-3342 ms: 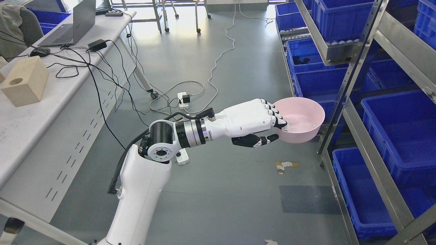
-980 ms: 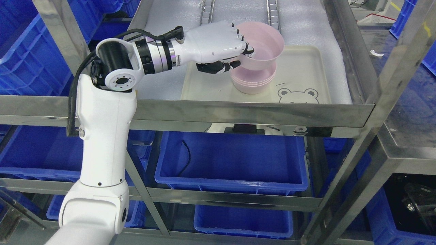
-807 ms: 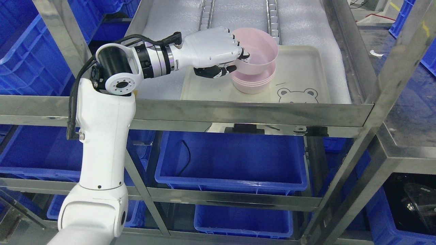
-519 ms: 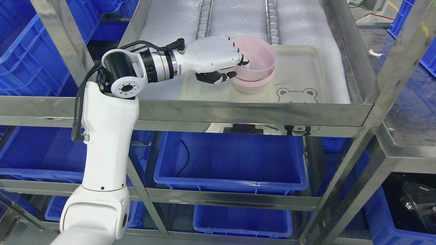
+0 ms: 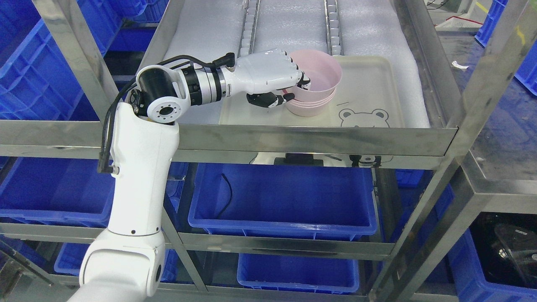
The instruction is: Stack pink IKEA bowl on shelf middle layer
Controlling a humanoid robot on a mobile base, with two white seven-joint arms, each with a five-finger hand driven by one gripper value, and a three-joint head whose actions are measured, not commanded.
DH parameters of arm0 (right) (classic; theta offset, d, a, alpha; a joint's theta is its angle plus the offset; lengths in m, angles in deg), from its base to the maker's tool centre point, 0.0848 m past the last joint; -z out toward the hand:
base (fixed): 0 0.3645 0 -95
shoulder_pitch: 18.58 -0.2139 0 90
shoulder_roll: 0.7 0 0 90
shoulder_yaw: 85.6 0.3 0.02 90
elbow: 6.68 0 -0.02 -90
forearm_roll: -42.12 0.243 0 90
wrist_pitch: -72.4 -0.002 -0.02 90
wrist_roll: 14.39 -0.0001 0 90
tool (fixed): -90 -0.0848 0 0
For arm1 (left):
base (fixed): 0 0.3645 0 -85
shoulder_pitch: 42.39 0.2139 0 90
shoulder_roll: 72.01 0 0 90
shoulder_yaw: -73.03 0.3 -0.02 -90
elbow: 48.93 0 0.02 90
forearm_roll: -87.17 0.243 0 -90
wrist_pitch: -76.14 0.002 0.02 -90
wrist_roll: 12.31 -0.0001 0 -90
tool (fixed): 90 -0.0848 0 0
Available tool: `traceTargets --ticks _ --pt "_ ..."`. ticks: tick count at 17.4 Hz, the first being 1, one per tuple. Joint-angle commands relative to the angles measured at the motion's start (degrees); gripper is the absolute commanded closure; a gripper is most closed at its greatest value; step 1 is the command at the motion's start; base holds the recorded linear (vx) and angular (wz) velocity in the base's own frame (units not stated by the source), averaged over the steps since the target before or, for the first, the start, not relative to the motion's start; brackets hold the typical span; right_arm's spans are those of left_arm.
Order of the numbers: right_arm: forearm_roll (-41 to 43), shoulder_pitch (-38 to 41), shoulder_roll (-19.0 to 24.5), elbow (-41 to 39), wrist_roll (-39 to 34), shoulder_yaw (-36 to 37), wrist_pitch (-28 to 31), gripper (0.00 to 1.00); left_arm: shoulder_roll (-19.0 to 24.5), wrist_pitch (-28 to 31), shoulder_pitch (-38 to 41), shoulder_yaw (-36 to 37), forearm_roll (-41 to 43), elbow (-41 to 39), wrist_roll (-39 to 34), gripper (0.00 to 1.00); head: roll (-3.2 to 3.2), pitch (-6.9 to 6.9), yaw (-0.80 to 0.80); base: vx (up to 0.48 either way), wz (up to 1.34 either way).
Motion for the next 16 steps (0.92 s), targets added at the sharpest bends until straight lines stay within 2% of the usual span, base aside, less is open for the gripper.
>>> traceTargets --ticks 1,3,4,5,8,11,12,13,16 --pt "0.0 0.2 -1.0 -1.0 0.0 0.0 0.0 0.00 -1.5 0.0 0.1 -0.4 0.4 0.9 0.0 0.27 0.00 0.00 0.00 0.000 0.00" --pt "0.0 0.2 -1.0 -1.0 0.0 0.0 0.0 0.00 -2.6 0.0 0.0 -2.3 -0.2 0.5 -1.1 0.08 0.00 0.00 0.00 0.000 0.00" --pt "0.0 0.2 -1.0 -1.0 0.0 0.0 0.0 0.00 -2.6 0.0 -0.3 -4.5 -0.6 0.1 -2.0 0.03 0.00 -0.01 0.00 0.000 0.00" --pt "0.0 0.2 -1.0 -1.0 0.0 0.0 0.0 0.00 -2.6 0.0 -1.7 -5.5 -3.0 0.0 -3.0 0.02 0.00 -0.01 0.00 0.000 0.00" --pt "0.0 0.3 -1.0 -1.0 0.0 0.0 0.0 0.00 -2.6 0.0 -3.0 -3.7 -17.4 -0.1 -6.7 0.02 0.00 -0.01 0.00 0.001 0.01" --pt "0.0 0.2 -1.0 -1.0 0.0 0.0 0.0 0.00 -2.6 0.0 1.6 5.2 -24.9 -2.3 -6.8 0.02 0.00 -0.01 0.00 0.004 0.02" --pt "0.0 0.3 -1.0 -1.0 0.0 0.0 0.0 0.00 -2.6 0.0 4.5 10.8 -26.7 -3.8 -6.8 0.02 0.00 -0.01 0.00 0.000 0.00" --pt "0.0 0.2 -1.0 -1.0 0.0 0.0 0.0 0.00 -2.6 0.0 7.8 16.1 -27.1 -5.1 -7.0 0.02 0.00 -0.01 0.00 -0.011 0.00" --pt "0.0 0.2 -1.0 -1.0 0.0 0.0 0.0 0.00 -2.6 0.0 16.4 26.4 -27.0 -6.6 -7.1 0.02 0.00 -0.01 0.00 -0.017 0.00"
